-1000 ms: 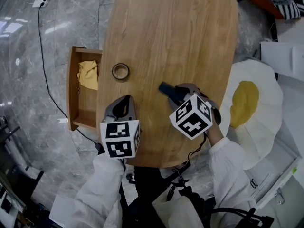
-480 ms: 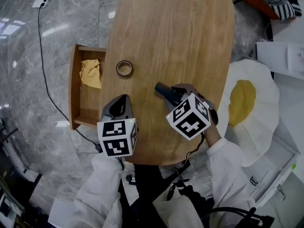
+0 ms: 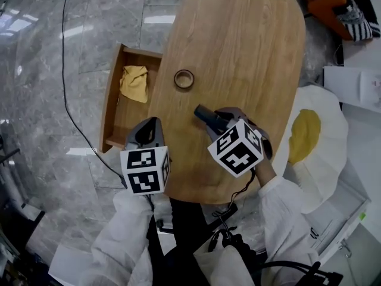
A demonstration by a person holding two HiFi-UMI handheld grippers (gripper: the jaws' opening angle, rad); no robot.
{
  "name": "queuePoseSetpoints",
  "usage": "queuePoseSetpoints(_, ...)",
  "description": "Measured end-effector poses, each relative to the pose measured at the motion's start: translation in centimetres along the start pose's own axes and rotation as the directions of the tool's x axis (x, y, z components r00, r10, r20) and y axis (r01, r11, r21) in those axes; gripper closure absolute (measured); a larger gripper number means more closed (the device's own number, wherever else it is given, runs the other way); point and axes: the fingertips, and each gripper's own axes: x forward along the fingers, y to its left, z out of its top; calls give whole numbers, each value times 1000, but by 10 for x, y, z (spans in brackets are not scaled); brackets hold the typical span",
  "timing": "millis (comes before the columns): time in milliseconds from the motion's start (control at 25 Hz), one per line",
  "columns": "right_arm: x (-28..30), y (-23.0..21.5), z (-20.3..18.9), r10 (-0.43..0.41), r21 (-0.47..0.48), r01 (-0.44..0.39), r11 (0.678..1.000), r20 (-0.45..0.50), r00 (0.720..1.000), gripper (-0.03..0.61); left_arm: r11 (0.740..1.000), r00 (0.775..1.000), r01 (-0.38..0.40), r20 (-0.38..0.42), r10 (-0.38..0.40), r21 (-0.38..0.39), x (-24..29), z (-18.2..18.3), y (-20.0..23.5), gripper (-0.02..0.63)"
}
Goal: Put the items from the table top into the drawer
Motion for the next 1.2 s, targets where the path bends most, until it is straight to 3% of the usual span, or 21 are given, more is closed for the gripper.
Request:
queuePoseSetpoints(800,30,97,117,39,-143,-39,989,-1,999,371,987,995,-87,40,93,-134,-64,-27,132,614)
queuePoseSetpoints(1200,49,129,167,49,-102,-48,994,16,999,371,982,993,-103,46,112,-158,-80,-29,181,614)
